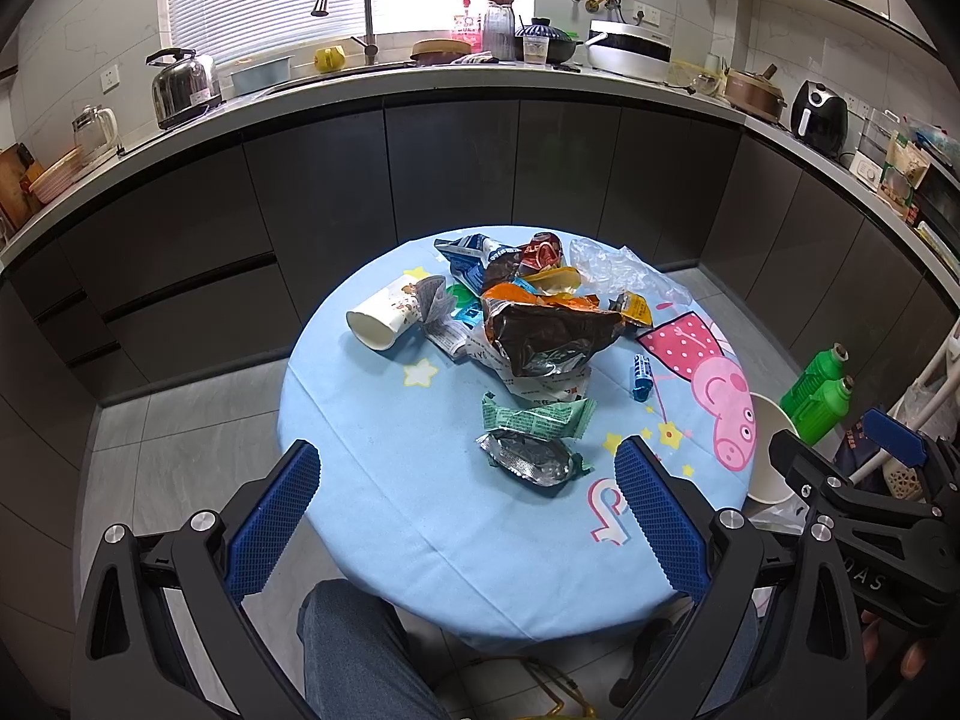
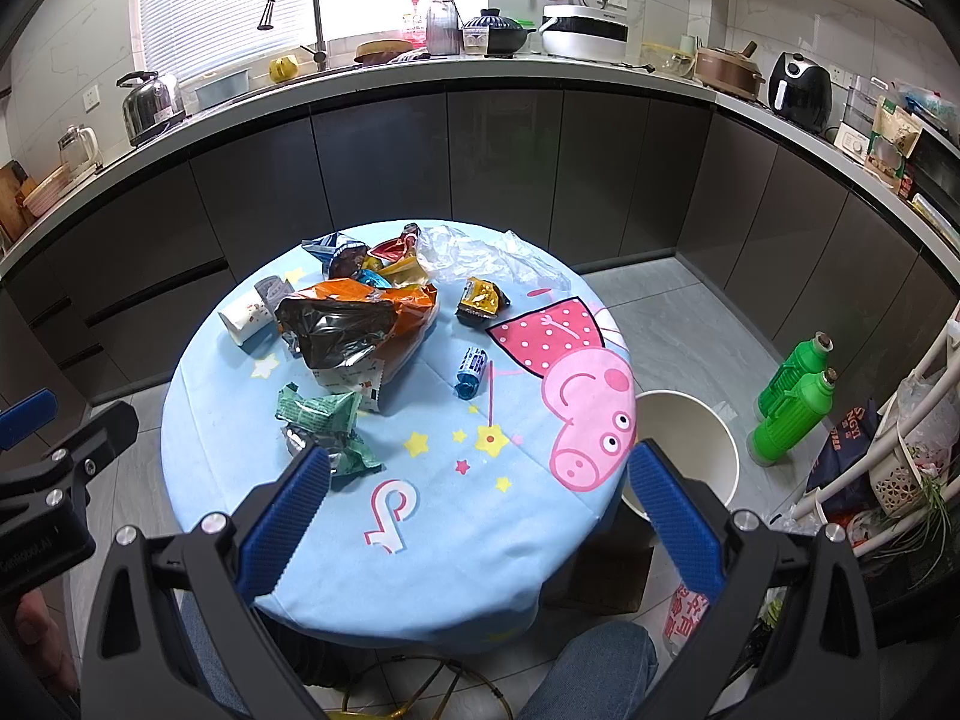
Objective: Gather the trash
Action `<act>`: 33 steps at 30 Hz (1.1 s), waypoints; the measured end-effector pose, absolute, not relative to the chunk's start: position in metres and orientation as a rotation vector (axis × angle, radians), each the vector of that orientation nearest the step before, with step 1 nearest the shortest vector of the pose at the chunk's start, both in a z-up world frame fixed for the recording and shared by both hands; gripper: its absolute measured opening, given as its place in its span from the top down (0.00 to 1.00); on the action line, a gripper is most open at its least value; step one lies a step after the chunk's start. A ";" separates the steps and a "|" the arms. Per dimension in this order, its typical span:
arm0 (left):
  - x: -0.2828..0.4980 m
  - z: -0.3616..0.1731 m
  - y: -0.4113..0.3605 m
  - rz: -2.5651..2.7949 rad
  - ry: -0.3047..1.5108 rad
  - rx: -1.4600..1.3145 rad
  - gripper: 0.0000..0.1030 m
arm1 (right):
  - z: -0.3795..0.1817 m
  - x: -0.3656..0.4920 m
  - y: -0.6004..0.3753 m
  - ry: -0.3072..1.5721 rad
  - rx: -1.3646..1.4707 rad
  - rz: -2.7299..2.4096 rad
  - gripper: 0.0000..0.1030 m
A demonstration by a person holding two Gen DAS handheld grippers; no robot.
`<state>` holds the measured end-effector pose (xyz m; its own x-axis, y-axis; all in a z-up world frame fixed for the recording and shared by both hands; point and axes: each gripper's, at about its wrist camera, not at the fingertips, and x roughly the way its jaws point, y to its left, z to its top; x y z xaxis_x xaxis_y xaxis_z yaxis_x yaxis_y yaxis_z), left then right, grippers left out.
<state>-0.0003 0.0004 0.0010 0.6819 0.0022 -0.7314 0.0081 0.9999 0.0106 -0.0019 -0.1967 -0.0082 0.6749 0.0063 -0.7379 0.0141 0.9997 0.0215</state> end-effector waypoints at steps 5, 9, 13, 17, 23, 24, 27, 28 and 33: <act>0.000 0.001 0.000 -0.004 0.820 0.013 0.08 | -0.008 -0.002 -0.197 0.830 0.026 -0.004 0.03; -0.002 0.003 -0.001 -0.003 0.821 0.014 0.08 | -0.008 -0.002 -0.197 0.829 0.026 -0.004 0.03; -0.002 0.003 -0.001 -0.003 0.820 0.013 0.08 | -0.008 -0.002 -0.197 0.829 0.026 -0.004 0.03; -0.002 0.003 -0.001 -0.003 0.820 0.014 0.08 | -0.008 -0.002 -0.197 0.830 0.026 -0.004 0.03; -0.002 0.003 -0.001 -0.003 0.820 0.013 0.08 | -0.008 -0.002 -0.197 0.828 0.026 -0.004 0.03; -0.002 0.003 -0.001 -0.003 0.820 0.013 0.08 | -0.008 -0.002 -0.197 0.828 0.027 -0.004 0.03; -0.002 0.004 -0.001 -0.003 0.819 0.014 0.08 | -0.008 -0.002 -0.197 0.829 0.026 -0.004 0.03; -0.001 0.003 -0.001 -0.003 0.819 0.013 0.08 | -0.008 -0.002 -0.197 0.828 0.027 -0.004 0.03; -0.001 0.003 0.000 -0.003 0.819 0.013 0.08 | -0.008 -0.002 -0.197 0.828 0.026 -0.004 0.03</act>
